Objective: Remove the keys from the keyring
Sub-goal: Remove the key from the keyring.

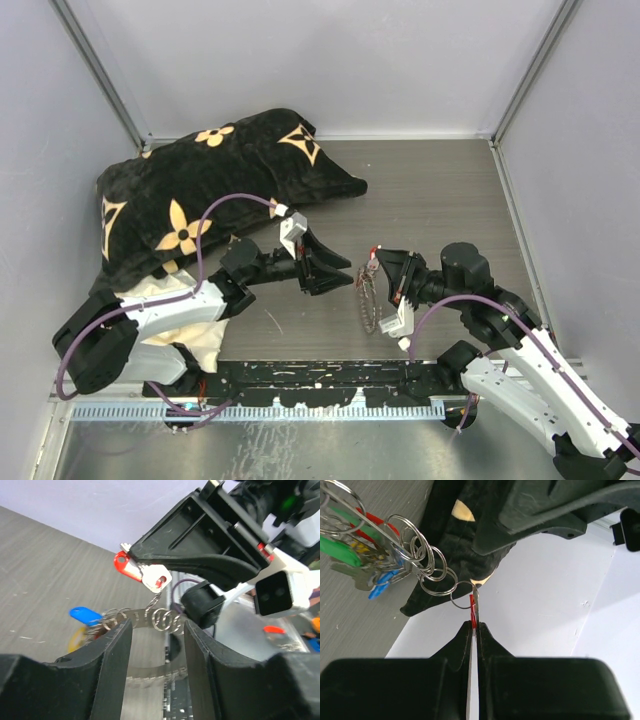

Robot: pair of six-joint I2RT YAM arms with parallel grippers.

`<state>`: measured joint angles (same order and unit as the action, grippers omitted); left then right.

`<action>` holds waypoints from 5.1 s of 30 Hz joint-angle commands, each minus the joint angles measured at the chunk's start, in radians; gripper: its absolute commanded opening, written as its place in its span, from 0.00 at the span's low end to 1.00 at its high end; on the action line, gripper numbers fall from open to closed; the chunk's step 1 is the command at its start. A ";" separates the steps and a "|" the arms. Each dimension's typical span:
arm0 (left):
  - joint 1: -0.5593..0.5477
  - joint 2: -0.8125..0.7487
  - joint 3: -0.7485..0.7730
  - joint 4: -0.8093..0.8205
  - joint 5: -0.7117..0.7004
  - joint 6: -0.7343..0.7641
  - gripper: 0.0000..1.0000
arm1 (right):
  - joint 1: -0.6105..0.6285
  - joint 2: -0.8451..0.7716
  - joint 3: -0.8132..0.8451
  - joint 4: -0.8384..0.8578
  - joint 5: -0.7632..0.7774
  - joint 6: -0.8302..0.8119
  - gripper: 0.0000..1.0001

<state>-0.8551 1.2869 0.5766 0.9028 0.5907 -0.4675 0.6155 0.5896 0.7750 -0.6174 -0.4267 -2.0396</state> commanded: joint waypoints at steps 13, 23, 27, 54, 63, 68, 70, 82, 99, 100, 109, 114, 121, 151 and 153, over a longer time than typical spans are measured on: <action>0.003 0.013 0.131 -0.192 -0.024 -0.273 0.45 | 0.006 -0.022 0.000 0.090 -0.026 0.007 0.01; 0.004 0.063 0.154 -0.169 0.015 -0.317 0.42 | 0.005 -0.022 -0.005 0.094 -0.029 0.007 0.01; 0.004 0.085 0.165 -0.145 0.040 -0.347 0.41 | 0.006 -0.020 -0.006 0.094 -0.032 0.003 0.01; 0.003 0.187 0.183 -0.015 0.119 -0.424 0.22 | 0.006 -0.017 -0.007 0.100 -0.030 -0.001 0.01; 0.003 0.217 0.190 -0.029 0.134 -0.422 0.10 | 0.006 -0.021 -0.002 0.098 -0.023 -0.001 0.01; 0.004 0.225 0.192 -0.050 0.130 -0.414 0.06 | 0.005 -0.023 0.000 0.097 -0.015 -0.001 0.01; 0.004 0.222 0.194 -0.071 0.129 -0.408 0.05 | 0.006 -0.026 0.000 0.097 -0.010 0.001 0.01; 0.019 0.227 0.237 -0.228 0.163 -0.417 0.02 | 0.006 -0.040 -0.002 0.101 0.016 -0.008 0.01; 0.028 0.222 0.265 -0.350 0.173 -0.408 0.00 | 0.005 -0.080 -0.038 0.141 0.026 0.013 0.01; 0.028 0.222 0.265 -0.354 0.173 -0.412 0.00 | 0.006 -0.085 -0.044 0.143 0.024 0.012 0.01; 0.041 0.208 0.253 -0.371 0.166 -0.454 0.00 | 0.005 -0.126 -0.106 0.203 0.029 0.036 0.01; 0.048 0.220 0.260 -0.382 0.173 -0.481 0.00 | 0.006 -0.153 -0.145 0.252 0.026 0.029 0.01; 0.051 0.245 0.285 -0.409 0.200 -0.532 0.00 | 0.006 -0.167 -0.180 0.291 0.042 0.015 0.01; 0.051 0.210 0.236 -0.420 0.172 -0.346 0.00 | 0.005 -0.246 -0.209 0.328 0.055 0.124 0.01; 0.045 0.194 0.238 -0.442 0.170 -0.292 0.00 | 0.005 -0.247 -0.208 0.332 0.055 0.146 0.01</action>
<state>-0.8055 1.5318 0.8307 0.5159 0.7910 -0.9184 0.6189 0.3744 0.5270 -0.4416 -0.3660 -1.9472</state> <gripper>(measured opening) 0.019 0.082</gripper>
